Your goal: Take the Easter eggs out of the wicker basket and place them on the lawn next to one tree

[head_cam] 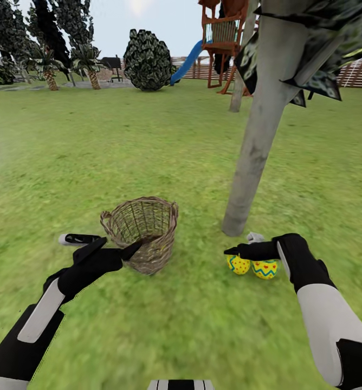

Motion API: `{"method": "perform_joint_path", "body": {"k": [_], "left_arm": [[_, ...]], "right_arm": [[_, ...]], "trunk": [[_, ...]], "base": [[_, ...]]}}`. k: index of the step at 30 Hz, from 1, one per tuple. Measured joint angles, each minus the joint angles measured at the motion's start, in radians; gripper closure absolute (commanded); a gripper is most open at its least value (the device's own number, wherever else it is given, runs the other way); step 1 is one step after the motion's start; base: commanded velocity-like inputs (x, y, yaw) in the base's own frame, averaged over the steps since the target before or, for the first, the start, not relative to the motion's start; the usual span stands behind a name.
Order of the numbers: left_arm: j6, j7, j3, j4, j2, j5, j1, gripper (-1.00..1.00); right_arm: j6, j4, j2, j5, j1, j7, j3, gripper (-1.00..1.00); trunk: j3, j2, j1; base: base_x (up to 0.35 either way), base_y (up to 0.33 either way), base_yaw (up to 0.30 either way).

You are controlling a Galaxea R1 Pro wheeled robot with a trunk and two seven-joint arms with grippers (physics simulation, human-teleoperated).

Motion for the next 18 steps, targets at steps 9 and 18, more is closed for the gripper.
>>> {"method": "perform_joint_path", "body": {"k": [9, 18], "left_arm": [[-0.004, 0.002, 0.056, 0.033, 0.027, -0.003, 0.001, -1.00], [-0.009, 0.001, 0.058, 0.035, 0.026, -0.001, 0.001, -1.00]], "right_arm": [[-0.010, -0.010, 0.086, 0.001, 0.000, -0.258, -0.054, -1.00], [-0.060, 0.000, 0.145, 0.002, 0.000, -0.431, -0.052, -1.00]], "trunk": [[0.035, 0.002, -0.004], [0.070, 0.004, -0.008]], "base": [[0.000, 0.000, 0.001], [0.000, 0.000, 0.000]]}}
